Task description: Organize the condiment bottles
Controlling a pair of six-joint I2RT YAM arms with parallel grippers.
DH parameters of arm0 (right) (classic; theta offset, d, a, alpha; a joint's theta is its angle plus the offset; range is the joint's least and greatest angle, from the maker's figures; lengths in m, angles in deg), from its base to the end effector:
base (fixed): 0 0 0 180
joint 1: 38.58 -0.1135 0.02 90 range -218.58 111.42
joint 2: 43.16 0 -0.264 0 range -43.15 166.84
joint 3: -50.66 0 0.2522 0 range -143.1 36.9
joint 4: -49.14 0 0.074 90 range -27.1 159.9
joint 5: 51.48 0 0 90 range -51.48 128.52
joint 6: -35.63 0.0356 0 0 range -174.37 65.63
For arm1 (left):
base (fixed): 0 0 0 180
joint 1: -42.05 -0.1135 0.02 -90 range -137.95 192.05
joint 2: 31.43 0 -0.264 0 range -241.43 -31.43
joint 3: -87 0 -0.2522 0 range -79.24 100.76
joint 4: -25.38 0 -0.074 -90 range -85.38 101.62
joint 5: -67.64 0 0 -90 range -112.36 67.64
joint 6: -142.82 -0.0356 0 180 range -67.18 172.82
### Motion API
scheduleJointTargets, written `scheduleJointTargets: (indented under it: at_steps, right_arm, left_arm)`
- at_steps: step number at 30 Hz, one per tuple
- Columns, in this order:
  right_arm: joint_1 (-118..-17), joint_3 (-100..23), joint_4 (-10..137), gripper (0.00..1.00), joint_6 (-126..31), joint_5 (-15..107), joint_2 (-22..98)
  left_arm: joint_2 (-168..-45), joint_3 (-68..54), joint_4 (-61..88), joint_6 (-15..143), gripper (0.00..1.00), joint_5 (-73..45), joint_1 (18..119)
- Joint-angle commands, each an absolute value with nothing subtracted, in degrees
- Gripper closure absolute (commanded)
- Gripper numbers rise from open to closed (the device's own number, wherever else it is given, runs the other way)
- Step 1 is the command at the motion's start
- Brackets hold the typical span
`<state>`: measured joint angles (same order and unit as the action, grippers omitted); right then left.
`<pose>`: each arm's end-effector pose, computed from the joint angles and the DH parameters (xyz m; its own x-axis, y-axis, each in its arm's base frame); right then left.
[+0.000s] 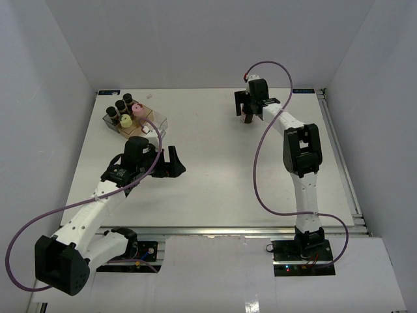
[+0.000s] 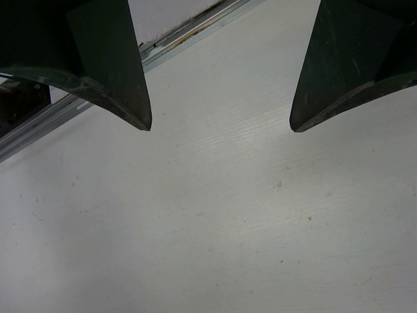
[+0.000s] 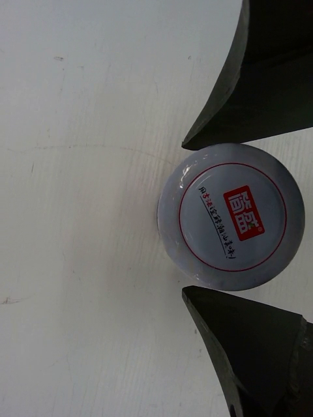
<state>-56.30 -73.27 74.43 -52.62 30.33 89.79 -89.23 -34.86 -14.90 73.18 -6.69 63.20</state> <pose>0.5152 0.1593 0.2056 -0.5425 -0.1416 -0.8281 -0.1727 0.9834 -0.0550 0.1966 -0.0864 0.2689 -0.7494 -0.0693 -0.6585 0.2985 0.8524 -0.4293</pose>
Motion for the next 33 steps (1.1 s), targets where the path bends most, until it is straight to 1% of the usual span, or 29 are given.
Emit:
scheduleJointTargets:
  at_steps: [1,5,7,10,13,15,19,23,27,30,31,33]
  right_arm:
    - [-56.1,-75.7,71.6,0.13,-54.1,31.7,90.4]
    - [-56.4,-71.7,71.0,0.30,-54.1,33.1,87.6]
    - [-56.8,-67.7,70.3,0.43,-54.1,33.0,85.5]
    - [-59.0,-62.5,69.6,0.55,-56.1,32.5,81.4]
    - [-62.2,-56.3,67.8,0.61,-55.5,32.7,75.5]
    - [-67.5,-49.0,66.3,0.62,-55.0,31.5,71.4]
    - [-77.2,-39.0,62.4,0.62,-51.8,29.6,65.0]
    - [-86.3,-33.7,60.2,0.62,-47.8,26.2,62.7]
    - [-94.0,-32.3,59.8,0.62,-45.0,22.1,62.4]
    - [-98.2,-31.6,59.4,0.58,-43.6,20.1,62.6]
    - [-99.2,-31.6,59.5,0.55,-43.3,19.7,62.8]
    - [-100.0,-31.9,60.2,0.45,-42.7,19.5,63.6]
  left_arm:
    - [-89.4,-34.8,-14.4,72.3,0.02,-8.2,63.3]
    - [-89.2,-34.1,-14.6,72.5,0.02,-9.1,63.3]
    - [-88.4,-33.7,-14.7,72.9,0.02,-10.3,63.2]
    - [-87.0,-33.0,-15.6,74.5,0.02,-12.9,63.2]
    - [-86.7,-30.7,-18.6,75.8,0.02,-16.2,63.3]
    - [-87.8,-28.5,-21.5,76.7,0.02,-19.9,63.2]
    - [-88.0,-26.5,-24.4,77.6,0.02,-23.6,63.1]
    - [-84.7,-26.0,-27.2,79.2,0.02,-26.1,63.0]
    - [-82.3,-26.5,-29.7,80.6,0.02,-26.7,63.0]
    - [-80.0,-27.1,-30.7,81.3,0.02,-27.1,63.0]
    - [-79.6,-27.1,-31.2,81.3,0.02,-27.2,63.0]
    - [-79.0,-27.0,-32.2,81.5,0.02,-27.5,63.0]
